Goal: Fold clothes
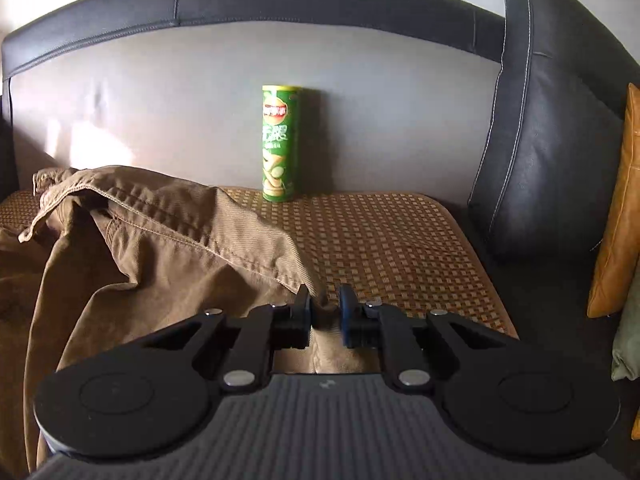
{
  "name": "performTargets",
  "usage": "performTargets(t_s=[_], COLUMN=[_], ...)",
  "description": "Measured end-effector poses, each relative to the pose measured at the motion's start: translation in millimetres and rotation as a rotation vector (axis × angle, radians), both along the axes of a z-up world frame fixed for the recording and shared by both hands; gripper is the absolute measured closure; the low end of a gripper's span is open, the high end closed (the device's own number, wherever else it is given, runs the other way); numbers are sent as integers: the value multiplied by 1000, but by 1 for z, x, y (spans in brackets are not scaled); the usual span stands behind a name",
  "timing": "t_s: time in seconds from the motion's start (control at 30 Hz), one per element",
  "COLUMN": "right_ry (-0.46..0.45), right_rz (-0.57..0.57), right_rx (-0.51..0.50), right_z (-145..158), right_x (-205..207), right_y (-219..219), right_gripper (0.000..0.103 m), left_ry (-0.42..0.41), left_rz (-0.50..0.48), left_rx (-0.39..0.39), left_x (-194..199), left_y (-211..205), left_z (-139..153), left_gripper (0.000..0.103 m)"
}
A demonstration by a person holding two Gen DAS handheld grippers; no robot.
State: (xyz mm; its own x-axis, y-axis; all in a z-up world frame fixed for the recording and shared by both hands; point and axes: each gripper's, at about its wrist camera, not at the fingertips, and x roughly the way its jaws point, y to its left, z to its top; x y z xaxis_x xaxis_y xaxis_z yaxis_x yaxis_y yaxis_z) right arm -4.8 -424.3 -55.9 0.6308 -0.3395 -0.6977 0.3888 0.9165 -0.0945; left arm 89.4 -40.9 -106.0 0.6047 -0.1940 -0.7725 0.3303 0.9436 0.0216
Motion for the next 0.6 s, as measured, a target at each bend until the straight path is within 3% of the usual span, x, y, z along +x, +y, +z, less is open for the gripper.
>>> performTargets(t_s=[0.1, 0.13, 0.17, 0.27, 0.5, 0.6], right_ry=[8, 13, 18, 25, -36, -86], right_rz=[6, 9, 13, 9, 23, 109], right_rx=[-7, -10, -13, -20, -102, -129], right_z=[-6, -8, -10, -13, 6, 27], right_x=[4, 5, 6, 9, -5, -25], right_y=[1, 2, 2, 5, 29, 59], right_gripper=[87, 87, 87, 83, 49, 46], left_ry=[19, 28, 36, 81, 14, -2], left_rz=[4, -4, -12, 14, 31, 31], left_rx=[-16, -28, -39, -86, -133, -135], left_x=[9, 12, 15, 20, -5, -21], left_y=[-4, -6, -7, -5, 30, 32], left_z=[-11, -14, -17, -17, 22, 29], left_gripper=[26, 38, 73, 76, 79, 79])
